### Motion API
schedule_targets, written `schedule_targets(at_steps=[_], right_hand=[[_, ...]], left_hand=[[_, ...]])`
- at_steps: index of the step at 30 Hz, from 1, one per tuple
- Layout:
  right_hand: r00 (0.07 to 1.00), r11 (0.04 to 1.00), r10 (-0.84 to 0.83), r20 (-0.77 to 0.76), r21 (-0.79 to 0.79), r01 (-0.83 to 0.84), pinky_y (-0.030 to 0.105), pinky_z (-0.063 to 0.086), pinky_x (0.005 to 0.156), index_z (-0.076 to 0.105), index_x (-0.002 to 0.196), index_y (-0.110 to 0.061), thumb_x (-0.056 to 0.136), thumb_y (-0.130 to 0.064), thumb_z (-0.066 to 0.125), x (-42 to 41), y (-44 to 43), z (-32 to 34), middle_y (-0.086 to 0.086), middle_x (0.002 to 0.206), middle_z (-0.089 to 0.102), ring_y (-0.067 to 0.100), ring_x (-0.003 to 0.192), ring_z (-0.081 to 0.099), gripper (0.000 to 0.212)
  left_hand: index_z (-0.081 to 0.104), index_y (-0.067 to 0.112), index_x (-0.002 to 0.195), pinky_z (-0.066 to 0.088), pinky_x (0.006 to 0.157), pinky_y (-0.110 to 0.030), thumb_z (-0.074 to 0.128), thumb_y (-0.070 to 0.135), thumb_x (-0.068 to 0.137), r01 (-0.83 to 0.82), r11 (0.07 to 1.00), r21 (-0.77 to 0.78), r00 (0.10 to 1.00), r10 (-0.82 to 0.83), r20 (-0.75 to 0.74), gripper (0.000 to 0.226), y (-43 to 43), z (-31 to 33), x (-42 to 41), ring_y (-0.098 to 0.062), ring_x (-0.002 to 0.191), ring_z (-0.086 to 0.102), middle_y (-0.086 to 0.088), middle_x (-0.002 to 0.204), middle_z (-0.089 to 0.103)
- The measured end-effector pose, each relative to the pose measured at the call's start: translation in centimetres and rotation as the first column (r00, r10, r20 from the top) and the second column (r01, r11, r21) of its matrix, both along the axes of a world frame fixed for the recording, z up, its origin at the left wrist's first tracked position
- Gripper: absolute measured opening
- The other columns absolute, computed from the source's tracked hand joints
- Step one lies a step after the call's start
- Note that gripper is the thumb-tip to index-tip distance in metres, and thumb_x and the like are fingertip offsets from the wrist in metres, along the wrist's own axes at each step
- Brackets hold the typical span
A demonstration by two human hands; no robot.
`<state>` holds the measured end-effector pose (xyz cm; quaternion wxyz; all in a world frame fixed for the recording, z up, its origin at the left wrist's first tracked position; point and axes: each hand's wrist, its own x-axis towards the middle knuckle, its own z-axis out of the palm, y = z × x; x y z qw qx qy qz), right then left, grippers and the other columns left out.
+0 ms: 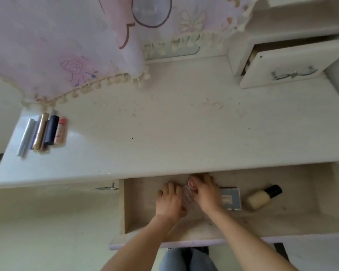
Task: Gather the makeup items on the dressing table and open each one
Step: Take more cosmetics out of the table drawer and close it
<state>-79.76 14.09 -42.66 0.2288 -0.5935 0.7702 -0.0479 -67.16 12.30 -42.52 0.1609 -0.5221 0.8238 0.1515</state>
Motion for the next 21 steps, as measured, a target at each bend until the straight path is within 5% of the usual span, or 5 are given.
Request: schedule_targets(at_steps=[3, 6, 12, 21], right_hand=[[0.997, 1.0, -0.027, -0.077, -0.01, 0.026, 0.026, 0.047, 0.04, 0.069, 0.071, -0.018, 0.028, -0.023, 0.09, -0.3, 0.0, 0.2, 0.008, 0.067, 0.067, 0.027, 0.053, 0.063, 0.048], [0.997, 0.999, -0.051, -0.05, 0.009, 0.051, 0.029, 0.05, 0.045, 0.068, 0.07, -0.011, 0.029, -0.014, 0.089, -0.8, 1.0, 1.6, 0.012, 0.066, 0.066, 0.032, 0.056, 0.063, 0.046], [0.988, 0.994, -0.07, 0.138, 0.094, 0.057, 0.034, 0.045, 0.087, 0.057, 0.12, -0.012, 0.078, -0.018, 0.065, -1.2, 4.5, 8.2, 0.012, 0.117, 0.055, 0.031, 0.109, 0.056, 0.043], [0.96, 0.99, 0.139, 0.244, -0.026, -0.137, 0.018, 0.038, 0.086, 0.046, 0.126, -0.017, 0.087, -0.028, 0.055, -0.4, 2.6, 18.3, 0.001, 0.124, 0.046, 0.015, 0.11, 0.053, 0.041]], left_hand=[[0.065, 0.009, 0.095, 0.049, 0.063, -0.03, 0.081, 0.037, 0.034, 0.033, 0.999, 0.037, 0.999, -0.034, 0.008, 0.07, 0.0, 1.4, 0.2, -0.027, 0.077, 0.061, -0.01, 0.088, 0.062], [0.038, 0.007, 0.128, 0.035, 0.093, -0.036, 0.062, 0.026, 0.074, -0.013, 0.993, 0.121, 1.0, 0.014, -0.012, 0.063, 0.2, 2.7, 1.3, -0.029, 0.117, 0.04, -0.013, 0.128, 0.042], [0.033, 0.015, 0.13, 0.031, 0.098, -0.028, 0.056, 0.033, 0.076, -0.08, 0.993, 0.081, 0.991, 0.088, -0.098, 0.061, 2.2, 9.1, 5.1, -0.023, 0.119, 0.036, -0.005, 0.13, 0.038], [0.019, 0.013, 0.144, 0.028, 0.107, -0.03, 0.064, 0.028, 0.079, -0.374, 0.927, -0.032, 0.876, 0.342, -0.339, 0.08, 0.4, 18.1, 9.3, -0.023, 0.131, 0.026, -0.006, 0.142, 0.029]])
